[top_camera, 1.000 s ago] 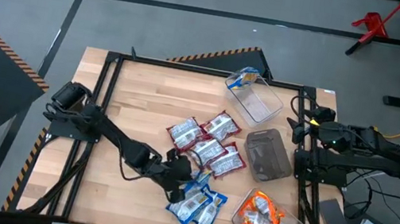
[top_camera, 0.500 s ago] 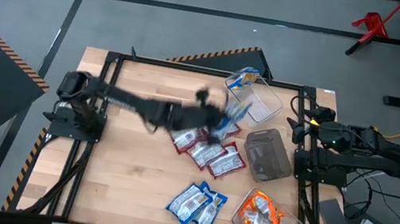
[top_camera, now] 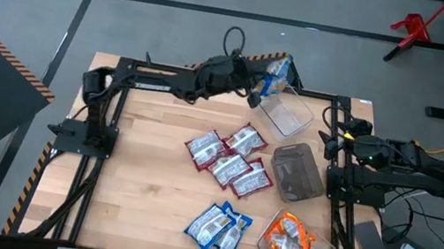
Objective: Sort Maruchan noodles
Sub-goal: Put the blue bag into the top transparent bin
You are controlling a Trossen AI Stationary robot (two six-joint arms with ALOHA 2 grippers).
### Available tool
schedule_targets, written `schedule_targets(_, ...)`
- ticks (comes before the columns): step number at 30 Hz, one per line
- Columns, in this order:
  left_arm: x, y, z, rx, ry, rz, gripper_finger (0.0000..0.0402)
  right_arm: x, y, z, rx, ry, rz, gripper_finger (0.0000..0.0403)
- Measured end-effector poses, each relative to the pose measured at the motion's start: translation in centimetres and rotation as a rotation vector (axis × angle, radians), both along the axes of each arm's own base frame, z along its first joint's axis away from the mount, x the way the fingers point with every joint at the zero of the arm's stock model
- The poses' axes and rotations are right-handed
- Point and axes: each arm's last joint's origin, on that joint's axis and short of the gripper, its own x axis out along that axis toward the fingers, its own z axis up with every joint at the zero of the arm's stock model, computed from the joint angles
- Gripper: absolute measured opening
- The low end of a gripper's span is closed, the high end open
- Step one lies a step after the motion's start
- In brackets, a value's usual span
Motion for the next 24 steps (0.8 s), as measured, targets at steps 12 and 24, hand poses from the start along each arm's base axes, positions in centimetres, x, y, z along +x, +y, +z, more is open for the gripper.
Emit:
schedule_targets(12,2.9,2.6,-8.5,-0.119,0.111,0.034,0.0000,0.0,0.0,0.0,0.000,0.000,0.000,0.0351)
schedule_targets(24,3.6,1.6,-6.9,-0.172,-0.002,0.001,0.0000,0.0,0.0,0.0,0.000,0.000,0.000,0.0351)
